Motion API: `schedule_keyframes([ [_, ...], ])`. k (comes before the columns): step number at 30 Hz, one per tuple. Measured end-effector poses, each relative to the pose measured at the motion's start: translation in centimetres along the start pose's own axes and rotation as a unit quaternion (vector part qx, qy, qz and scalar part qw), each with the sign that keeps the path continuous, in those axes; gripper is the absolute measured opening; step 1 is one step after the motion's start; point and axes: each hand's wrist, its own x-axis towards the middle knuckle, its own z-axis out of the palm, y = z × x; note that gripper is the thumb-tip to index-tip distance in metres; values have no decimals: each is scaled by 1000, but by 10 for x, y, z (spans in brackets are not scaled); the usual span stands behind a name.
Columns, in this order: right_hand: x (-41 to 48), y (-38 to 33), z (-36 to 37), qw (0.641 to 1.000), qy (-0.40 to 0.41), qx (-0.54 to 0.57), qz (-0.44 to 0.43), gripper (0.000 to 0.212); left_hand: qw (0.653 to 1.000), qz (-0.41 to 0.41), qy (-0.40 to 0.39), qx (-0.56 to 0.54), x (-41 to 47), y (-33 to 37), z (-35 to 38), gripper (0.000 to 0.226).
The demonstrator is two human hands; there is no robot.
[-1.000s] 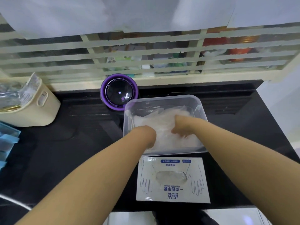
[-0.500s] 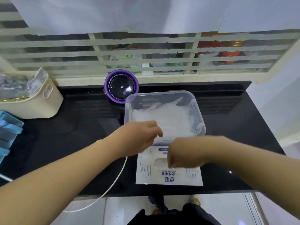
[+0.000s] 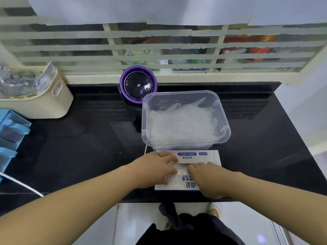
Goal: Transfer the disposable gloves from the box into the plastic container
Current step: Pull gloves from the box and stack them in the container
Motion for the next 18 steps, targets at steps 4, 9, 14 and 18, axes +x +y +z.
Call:
schedule_keyframes([
  [4,-4,14,6,998,46,26,-22,28,1000,-11,-8,6,0,-1,2,52],
  [9,5,31,4,978,159,-68,-119,42,1000,-16,-3,-8,0,-2,4,55],
  [14,25,30,7,974,118,-151,-125,42,1000,-18,-15,-2,-2,-1,8,50],
  [18,38,25,9,967,134,-188,-104,33,1000,-17,-16,-13,-3,-1,11,52],
])
